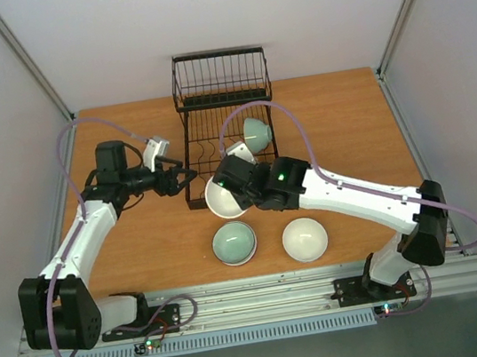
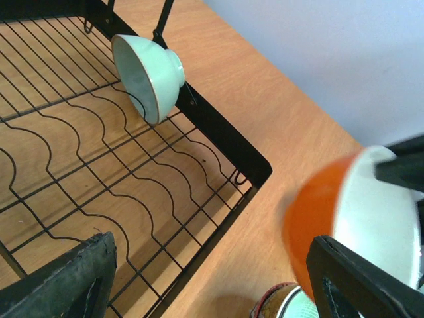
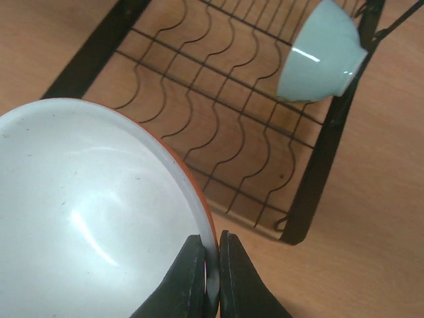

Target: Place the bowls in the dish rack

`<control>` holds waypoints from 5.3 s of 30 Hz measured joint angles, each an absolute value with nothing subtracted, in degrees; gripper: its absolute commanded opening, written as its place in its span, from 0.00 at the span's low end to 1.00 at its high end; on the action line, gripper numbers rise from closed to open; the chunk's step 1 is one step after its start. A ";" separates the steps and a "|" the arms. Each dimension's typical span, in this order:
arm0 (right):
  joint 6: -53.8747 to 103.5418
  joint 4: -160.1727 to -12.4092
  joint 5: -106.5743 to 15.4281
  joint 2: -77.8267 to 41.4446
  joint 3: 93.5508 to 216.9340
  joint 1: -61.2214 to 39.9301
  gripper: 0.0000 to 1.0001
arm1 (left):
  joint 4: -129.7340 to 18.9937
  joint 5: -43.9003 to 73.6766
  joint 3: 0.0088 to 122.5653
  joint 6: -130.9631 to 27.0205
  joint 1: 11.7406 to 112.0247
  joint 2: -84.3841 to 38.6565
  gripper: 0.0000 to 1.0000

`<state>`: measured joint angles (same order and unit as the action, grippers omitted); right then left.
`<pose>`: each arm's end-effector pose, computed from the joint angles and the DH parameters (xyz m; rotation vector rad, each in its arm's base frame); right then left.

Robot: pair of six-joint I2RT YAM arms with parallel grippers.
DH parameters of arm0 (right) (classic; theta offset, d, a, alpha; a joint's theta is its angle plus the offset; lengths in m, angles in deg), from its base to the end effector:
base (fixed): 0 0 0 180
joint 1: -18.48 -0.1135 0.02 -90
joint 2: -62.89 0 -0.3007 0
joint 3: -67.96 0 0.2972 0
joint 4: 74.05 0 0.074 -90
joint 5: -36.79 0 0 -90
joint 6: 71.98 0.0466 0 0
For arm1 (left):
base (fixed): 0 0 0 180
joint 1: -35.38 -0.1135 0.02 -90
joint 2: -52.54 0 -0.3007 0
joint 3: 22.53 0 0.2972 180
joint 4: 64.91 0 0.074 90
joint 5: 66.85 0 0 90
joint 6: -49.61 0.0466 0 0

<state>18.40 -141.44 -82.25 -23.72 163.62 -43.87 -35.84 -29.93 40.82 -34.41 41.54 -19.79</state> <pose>0.1852 0.3048 0.3628 -1.0896 2.1583 -0.1774 0.2969 -0.0695 0.2908 0.7103 1.9789 -1.0219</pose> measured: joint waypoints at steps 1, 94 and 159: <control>17.83 -141.42 -82.67 -24.57 164.05 -43.30 0.01 | -35.33 -29.86 40.86 -34.11 41.80 -19.79 0.79; 15.93 -94.06 -55.76 -13.75 139.03 -37.33 0.98 | -27.75 -37.19 42.81 -26.11 44.33 -24.75 0.01; 9.42 -103.17 -66.82 -25.20 152.69 -33.05 0.01 | -37.41 -23.59 39.82 -34.28 39.63 -18.68 0.71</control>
<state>9.42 -103.17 -66.82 -25.20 152.69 -33.05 -37.41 -23.59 39.82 -34.28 39.63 -18.68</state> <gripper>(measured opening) 0.645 0.714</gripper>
